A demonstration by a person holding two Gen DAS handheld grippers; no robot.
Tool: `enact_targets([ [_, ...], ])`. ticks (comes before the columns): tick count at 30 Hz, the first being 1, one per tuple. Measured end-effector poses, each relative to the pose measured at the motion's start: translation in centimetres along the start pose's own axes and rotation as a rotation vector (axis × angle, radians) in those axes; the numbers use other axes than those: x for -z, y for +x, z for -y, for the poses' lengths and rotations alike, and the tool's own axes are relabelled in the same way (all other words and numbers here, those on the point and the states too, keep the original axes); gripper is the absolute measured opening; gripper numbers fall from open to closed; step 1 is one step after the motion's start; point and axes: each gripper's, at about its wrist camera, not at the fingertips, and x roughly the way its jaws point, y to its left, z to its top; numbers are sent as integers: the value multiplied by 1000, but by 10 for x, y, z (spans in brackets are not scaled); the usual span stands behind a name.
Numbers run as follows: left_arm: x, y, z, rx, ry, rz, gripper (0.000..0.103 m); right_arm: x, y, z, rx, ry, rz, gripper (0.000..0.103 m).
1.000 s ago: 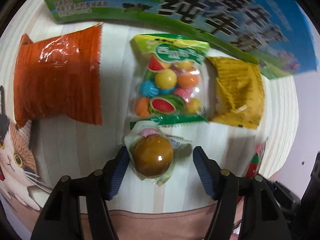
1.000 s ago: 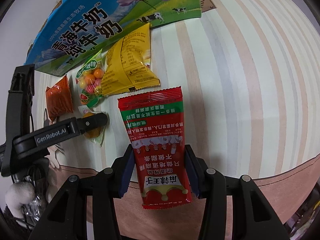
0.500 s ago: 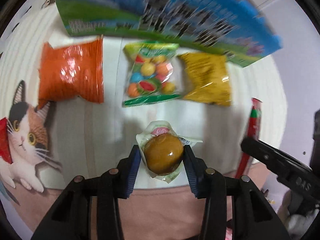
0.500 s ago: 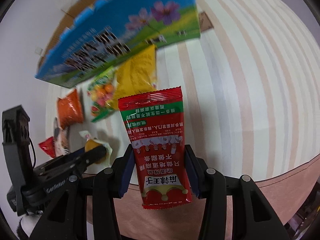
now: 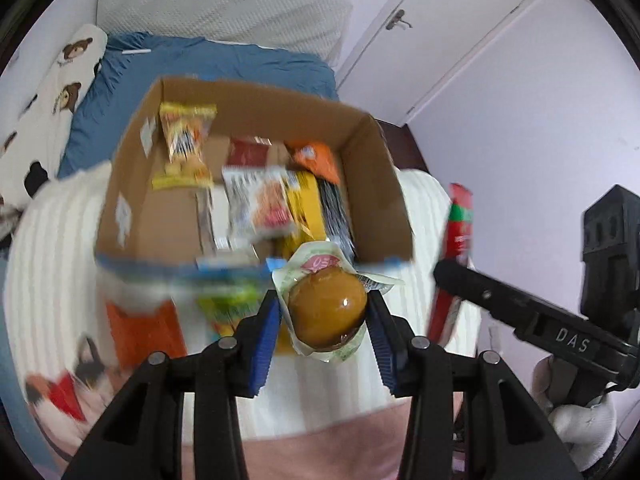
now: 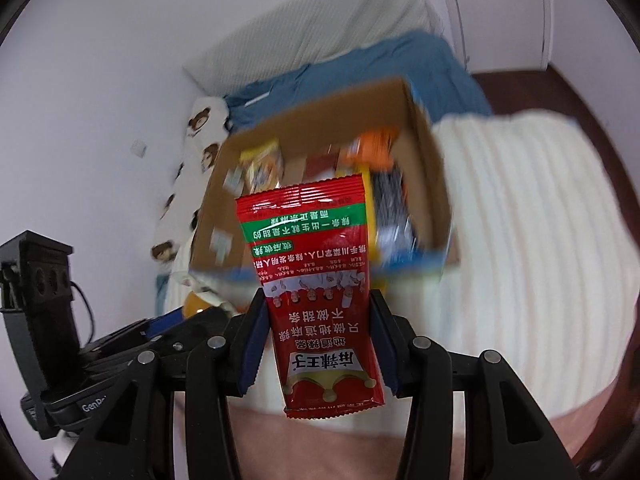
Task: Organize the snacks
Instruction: 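Carry candy and red packets into the box and open both grippers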
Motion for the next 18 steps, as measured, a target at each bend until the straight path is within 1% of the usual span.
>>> enact_targets([
  [2, -27, 4, -7, -20, -20, -10, 40, -28, 8, 0, 60, -20, 14, 50],
  [4, -49, 4, -12, -51, -30, -26, 40, -54, 24, 2, 102, -20, 2, 50],
  [6, -68, 15, -25, -80, -48, -42, 40, -75, 45, 6, 146, -22, -16, 50],
  [8, -84, 33, -40, -114, -67, -65, 40, -90, 64, 11, 179, -19, -39, 50],
  [13, -106, 72, -66, -200, -72, -122, 40, -112, 109, 19, 233, -21, -95, 50],
  [15, -109, 90, -73, -228, -64, -145, 40, -116, 119, 21, 244, -21, -104, 50],
  [18, -109, 106, -80, -304, -46, -161, 41, -122, 132, 29, 247, 2, -121, 51],
])
